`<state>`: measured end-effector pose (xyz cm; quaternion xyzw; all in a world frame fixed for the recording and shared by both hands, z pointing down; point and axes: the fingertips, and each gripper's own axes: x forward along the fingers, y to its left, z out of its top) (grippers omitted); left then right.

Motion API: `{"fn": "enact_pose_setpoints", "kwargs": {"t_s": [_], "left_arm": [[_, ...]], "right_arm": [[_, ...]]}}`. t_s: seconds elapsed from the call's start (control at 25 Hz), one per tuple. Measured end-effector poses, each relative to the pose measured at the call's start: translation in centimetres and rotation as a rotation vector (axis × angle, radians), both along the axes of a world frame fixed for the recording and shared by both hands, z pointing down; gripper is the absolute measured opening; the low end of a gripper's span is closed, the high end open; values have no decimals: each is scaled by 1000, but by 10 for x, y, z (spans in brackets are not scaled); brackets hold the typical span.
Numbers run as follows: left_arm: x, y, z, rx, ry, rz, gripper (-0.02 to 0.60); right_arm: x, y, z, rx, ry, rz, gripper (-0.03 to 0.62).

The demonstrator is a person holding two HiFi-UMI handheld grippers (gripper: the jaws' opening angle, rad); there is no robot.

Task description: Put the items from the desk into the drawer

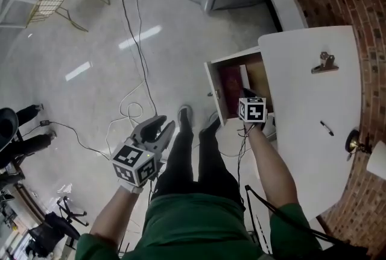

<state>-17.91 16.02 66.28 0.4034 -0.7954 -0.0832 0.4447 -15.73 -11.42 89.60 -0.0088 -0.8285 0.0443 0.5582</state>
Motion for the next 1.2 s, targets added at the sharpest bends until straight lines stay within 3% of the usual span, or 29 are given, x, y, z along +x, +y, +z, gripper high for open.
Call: {"fn": "enact_pose_setpoints", "kwargs": {"t_s": [0.32,0.36,0.48,0.68,0.92,1.2], "left_arm": [[-2,-8,11,1,8,-2,101],[-2,-12,11,4,8,2,101],[-1,-22,6,14,3,13,101],[-10,-32,-6,27,-23,22,101],[-24,-51,-34,64,-77,52,101],[-66,-83,-110,133,-242,50,94]], "right_arm": [[-7,-14,19,77,34,-43,29],[-6,-14,21,82,45,-49,48],[-4,-9,24,95,81,-77,187],[-7,14,4,79,54,-100,193],[-17,51,-62,-33,-100,-119,142],[-61,50,-243,-72,-450,-106,34]]}}
